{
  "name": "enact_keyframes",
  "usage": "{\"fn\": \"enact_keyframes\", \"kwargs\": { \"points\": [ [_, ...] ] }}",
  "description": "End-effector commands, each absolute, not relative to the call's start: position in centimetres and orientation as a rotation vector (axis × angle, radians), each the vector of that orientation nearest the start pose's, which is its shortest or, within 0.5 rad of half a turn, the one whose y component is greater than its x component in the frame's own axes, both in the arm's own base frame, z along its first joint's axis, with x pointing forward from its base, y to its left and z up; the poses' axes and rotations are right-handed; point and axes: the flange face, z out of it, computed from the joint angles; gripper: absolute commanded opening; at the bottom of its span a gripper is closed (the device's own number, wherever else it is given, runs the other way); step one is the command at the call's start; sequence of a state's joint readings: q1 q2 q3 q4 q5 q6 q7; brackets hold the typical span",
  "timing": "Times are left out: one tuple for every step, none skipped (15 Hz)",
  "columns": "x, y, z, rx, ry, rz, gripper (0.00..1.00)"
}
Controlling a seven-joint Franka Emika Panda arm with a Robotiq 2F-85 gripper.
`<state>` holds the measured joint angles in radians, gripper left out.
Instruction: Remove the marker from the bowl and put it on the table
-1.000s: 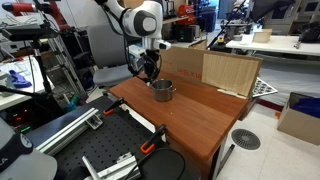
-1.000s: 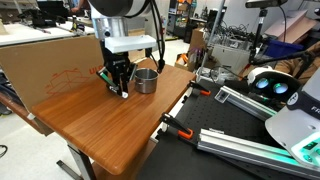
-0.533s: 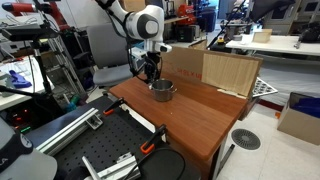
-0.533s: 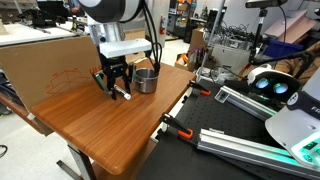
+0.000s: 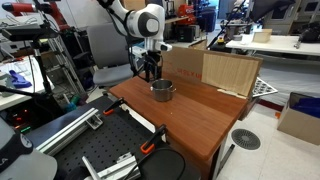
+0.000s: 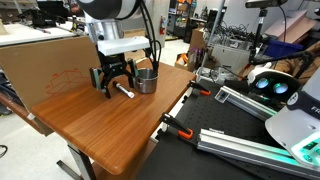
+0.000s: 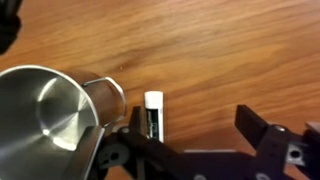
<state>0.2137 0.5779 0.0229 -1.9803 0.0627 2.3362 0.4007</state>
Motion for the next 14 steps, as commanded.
{"fn": "enact_keyframes", "kwargs": {
  "points": [
    [57.0, 14.1, 16.0, -3.135, 0.332, 0.372, 1.0],
    [56.9, 14.2, 16.4, -3.131, 0.33, 0.369, 1.0],
    [56.8, 14.4, 16.7, -3.129, 0.322, 0.365, 1.0],
    [56.6, 14.6, 17.2, -3.126, 0.315, 0.356, 1.0],
    [56.5, 14.9, 17.8, -3.123, 0.318, 0.348, 1.0],
    [56.2, 15.2, 18.6, -3.115, 0.313, 0.337, 1.0],
    [56.0, 15.5, 19.5, -3.109, 0.297, 0.325, 1.0],
    [55.6, 15.8, 20.6, -3.102, 0.281, 0.314, 1.0],
    [55.1, 16.1, 21.7, -3.095, 0.263, 0.312, 1.0],
    [54.7, 16.4, 22.8, -3.094, 0.246, 0.292, 1.0],
    [54.1, 16.7, 24.2, -3.087, 0.232, 0.258, 1.0],
    [53.5, 17.0, 25.7, -3.077, 0.215, 0.231, 1.0],
    [52.9, 17.2, 26.8, -3.067, 0.198, 0.21, 1.0],
    [52.3, 17.4, 28.0, -3.059, 0.183, 0.193, 1.0]
  ]
}}
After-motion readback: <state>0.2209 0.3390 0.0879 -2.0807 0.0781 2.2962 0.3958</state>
